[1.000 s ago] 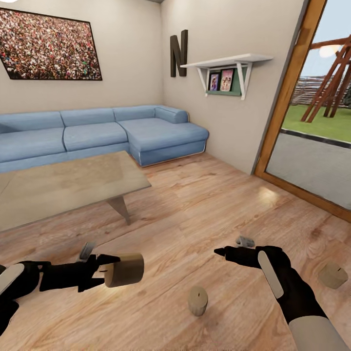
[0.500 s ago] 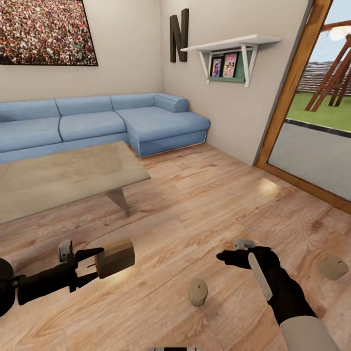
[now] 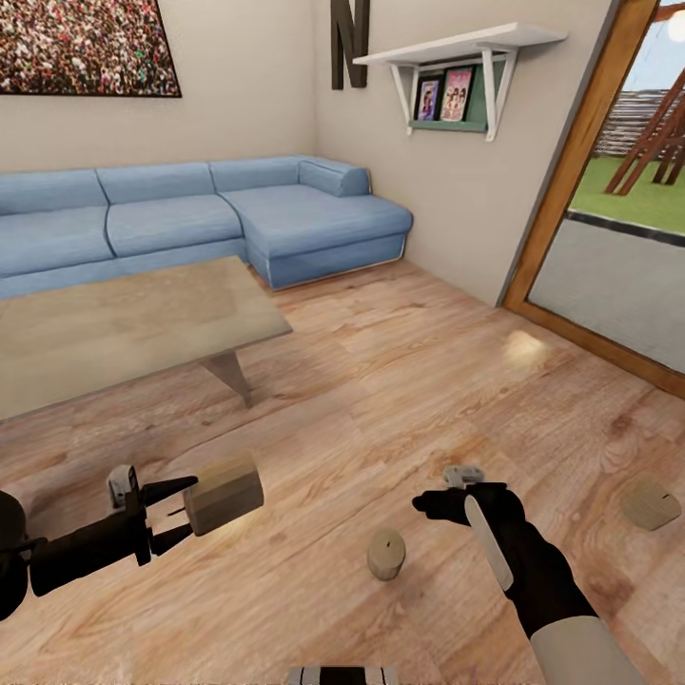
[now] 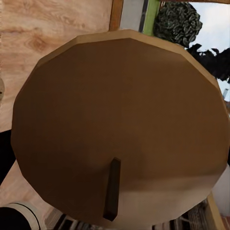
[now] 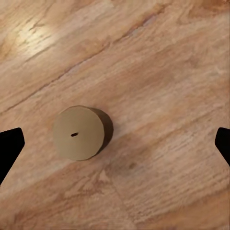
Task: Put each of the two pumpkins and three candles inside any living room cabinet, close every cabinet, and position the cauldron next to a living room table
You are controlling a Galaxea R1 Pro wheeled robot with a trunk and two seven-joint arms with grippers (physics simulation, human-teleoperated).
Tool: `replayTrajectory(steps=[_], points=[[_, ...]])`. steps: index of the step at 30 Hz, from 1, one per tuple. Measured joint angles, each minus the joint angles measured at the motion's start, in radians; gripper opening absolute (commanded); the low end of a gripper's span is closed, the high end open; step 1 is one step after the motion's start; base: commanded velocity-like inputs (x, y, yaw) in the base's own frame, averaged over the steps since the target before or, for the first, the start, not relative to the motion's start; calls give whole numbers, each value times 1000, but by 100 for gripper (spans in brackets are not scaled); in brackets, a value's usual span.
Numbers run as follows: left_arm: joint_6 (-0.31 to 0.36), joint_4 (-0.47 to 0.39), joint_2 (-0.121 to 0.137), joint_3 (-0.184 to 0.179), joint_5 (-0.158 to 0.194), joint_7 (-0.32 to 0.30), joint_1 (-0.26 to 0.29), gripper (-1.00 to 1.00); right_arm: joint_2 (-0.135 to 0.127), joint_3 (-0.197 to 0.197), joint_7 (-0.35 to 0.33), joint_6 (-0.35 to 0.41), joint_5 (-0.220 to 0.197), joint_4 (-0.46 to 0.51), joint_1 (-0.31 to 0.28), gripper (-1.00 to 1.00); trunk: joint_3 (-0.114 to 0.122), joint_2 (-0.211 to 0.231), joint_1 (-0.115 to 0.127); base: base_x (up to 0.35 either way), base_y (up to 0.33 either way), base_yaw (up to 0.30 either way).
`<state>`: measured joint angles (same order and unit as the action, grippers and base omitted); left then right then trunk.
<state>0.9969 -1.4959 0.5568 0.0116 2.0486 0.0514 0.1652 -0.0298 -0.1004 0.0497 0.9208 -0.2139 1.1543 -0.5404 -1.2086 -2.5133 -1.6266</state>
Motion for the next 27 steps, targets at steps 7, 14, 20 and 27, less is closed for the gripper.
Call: replayTrajectory(steps=[7,14,20,27], points=[[0,0,-1,0,-1,-2,0,-100,22,-1,0,-14,-4,-1,0,100,-27,-2,-3,0,0,0],[0,0,0,0,-1,-2,0,-100,43,0,0,-16,-1,-68,-2,100,-54,-3,-6,0,0,0],[0,4,0,0,-1,-2,0,-100,44,0,0,-16,-1,-73,-2,100,-77,-5,-9,0,0,0],[0,6,0,0,-1,-2,0,-100,43,1,0,-15,-1,-74,-2,100,-104,-6,-12,0,0,0]])
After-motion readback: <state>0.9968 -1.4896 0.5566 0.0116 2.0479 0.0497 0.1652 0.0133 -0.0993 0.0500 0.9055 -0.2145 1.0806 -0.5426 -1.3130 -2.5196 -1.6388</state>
